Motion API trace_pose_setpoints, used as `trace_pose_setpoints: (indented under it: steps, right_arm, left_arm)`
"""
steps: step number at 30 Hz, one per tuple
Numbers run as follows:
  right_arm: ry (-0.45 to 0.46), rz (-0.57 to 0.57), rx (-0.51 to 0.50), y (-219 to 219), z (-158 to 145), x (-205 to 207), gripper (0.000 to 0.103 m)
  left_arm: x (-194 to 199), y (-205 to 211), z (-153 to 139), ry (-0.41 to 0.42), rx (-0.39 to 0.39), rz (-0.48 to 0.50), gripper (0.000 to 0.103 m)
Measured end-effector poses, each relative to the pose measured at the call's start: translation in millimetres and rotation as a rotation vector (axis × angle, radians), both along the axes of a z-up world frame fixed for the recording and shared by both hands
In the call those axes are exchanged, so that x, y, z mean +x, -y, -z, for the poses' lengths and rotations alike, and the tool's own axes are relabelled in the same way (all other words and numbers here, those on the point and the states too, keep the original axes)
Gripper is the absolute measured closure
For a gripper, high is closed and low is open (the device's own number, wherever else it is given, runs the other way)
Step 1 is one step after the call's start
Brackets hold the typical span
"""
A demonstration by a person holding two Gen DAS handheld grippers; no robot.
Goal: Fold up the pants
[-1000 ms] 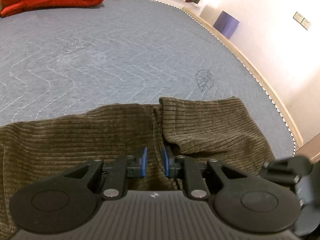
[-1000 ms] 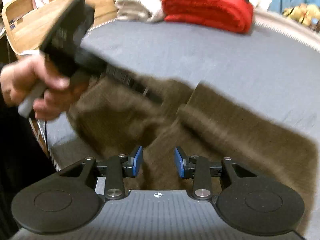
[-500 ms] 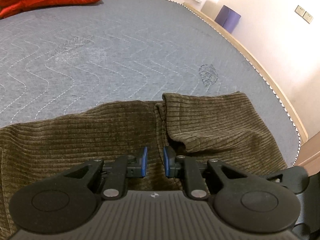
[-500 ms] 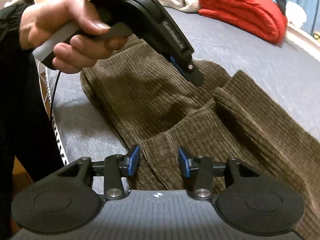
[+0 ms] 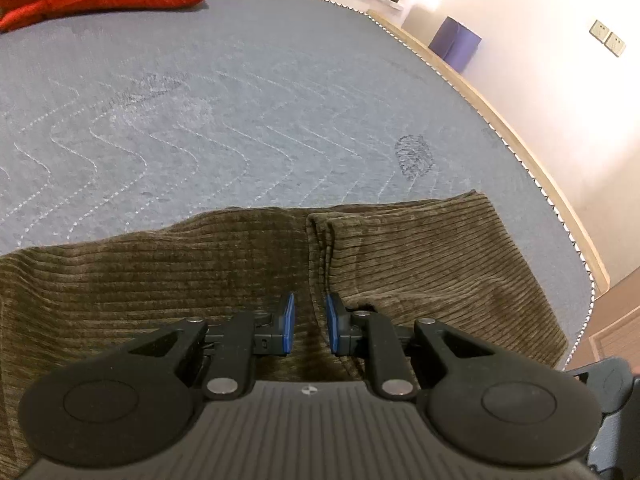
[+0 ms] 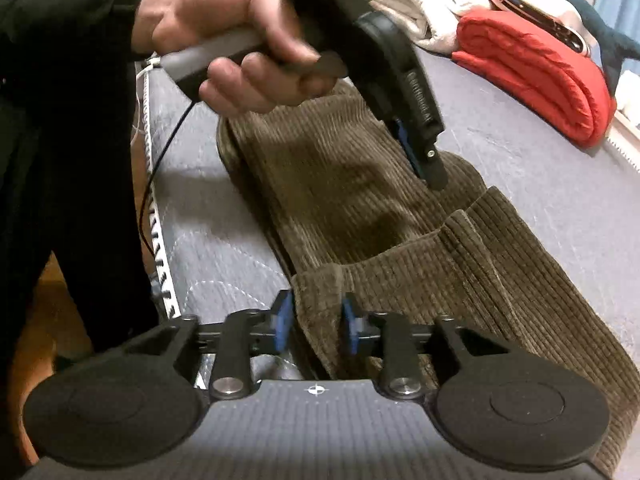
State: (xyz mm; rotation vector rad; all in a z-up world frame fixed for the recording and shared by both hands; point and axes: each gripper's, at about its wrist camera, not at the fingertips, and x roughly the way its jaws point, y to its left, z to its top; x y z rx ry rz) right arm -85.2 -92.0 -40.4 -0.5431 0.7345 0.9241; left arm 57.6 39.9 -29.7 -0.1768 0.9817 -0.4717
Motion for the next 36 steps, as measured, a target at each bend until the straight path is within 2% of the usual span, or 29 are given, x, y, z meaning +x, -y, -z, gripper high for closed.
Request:
trace_pose_setpoints:
  steps: [2,4,6,7,9,10,11,13,18,20,23,25,27,28,30,33,35,36]
  right_arm:
    - [0.013,0.005,0.002,-2.3,1.3,-1.4,0.050]
    - [0.037,-0.008,-0.029,-8.1,6.1,-4.0,0.049]
    - [0.064,-0.023,-0.076,-17.6,15.2,-7.8,0.049]
    - [0.085,-0.033,-0.100,-21.1,19.8,-10.0,0.049]
    - [0.140,-0.036,-0.148,-26.5,26.4,-14.0,0.056]
    - [0.160,-0.030,-0.157,-27.2,26.7,-14.4,0.067]
    - [0.163,-0.023,-0.141,-25.6,23.5,-14.1,0.075]
    - [0.161,0.018,-0.061,-19.2,8.1,-10.5,0.079]
    - [0.172,0.081,0.158,0.7,-24.8,-7.8,0.079]
    - [0.166,0.078,0.202,3.8,-27.7,-6.4,0.079]
    - [0.168,0.045,0.217,3.9,-29.6,-8.3,0.079]
    - [0.166,0.047,0.221,4.4,-28.2,-7.7,0.079]
    - [0.167,0.050,0.230,5.3,-30.8,-8.0,0.079]
    - [0.164,0.050,0.238,6.9,-32.0,-7.2,0.079]
    - [0.162,0.053,0.250,8.5,-34.5,-7.7,0.079]
    - [0.168,0.050,0.264,7.4,-34.6,-6.9,0.079]
    - [0.181,0.036,0.268,4.7,-35.7,-8.8,0.079]
    - [0.189,0.029,0.263,2.4,-35.0,-9.8,0.079]
  left_arm:
    - [1.9,0.2,1.9,-0.020,-0.040,-0.003,0.075]
    - [5.6,-0.1,4.8,-0.042,-0.092,-0.016,0.069]
    - [9.5,0.3,8.0,-0.057,-0.133,-0.033,0.053]
    - [12.1,1.2,9.8,-0.067,-0.149,-0.041,0.049]
    - [16.5,4.0,11.3,-0.082,-0.177,-0.053,0.040]
    - [18.1,4.8,11.8,-0.082,-0.188,-0.064,0.039]
    - [19.8,5.1,12.2,-0.081,-0.195,-0.071,0.038]
    - [24.3,6.2,13.5,-0.089,-0.200,-0.085,0.037]
    - [34.8,12.6,25.9,-0.152,-0.181,-0.100,0.037]
    - [38.1,13.6,31.9,-0.176,-0.179,-0.105,0.036]
    - [43.4,9.9,41.6,-0.218,-0.213,-0.126,0.036]
    - [44.7,9.3,44.5,-0.226,-0.220,-0.126,0.040]
    - [45.2,9.0,45.3,-0.223,-0.212,-0.124,0.064]
    - [45.2,9.0,45.4,-0.222,-0.216,-0.116,0.070]
    - [42.7,13.1,33.5,-0.159,-0.178,-0.101,0.083]
    - [34.2,11.0,0.0,-0.013,-0.162,-0.088,0.084]
    - [31.6,3.5,-17.6,0.043,-0.191,-0.087,0.084]
    - [30.3,1.1,-23.3,0.067,-0.182,-0.084,0.084]
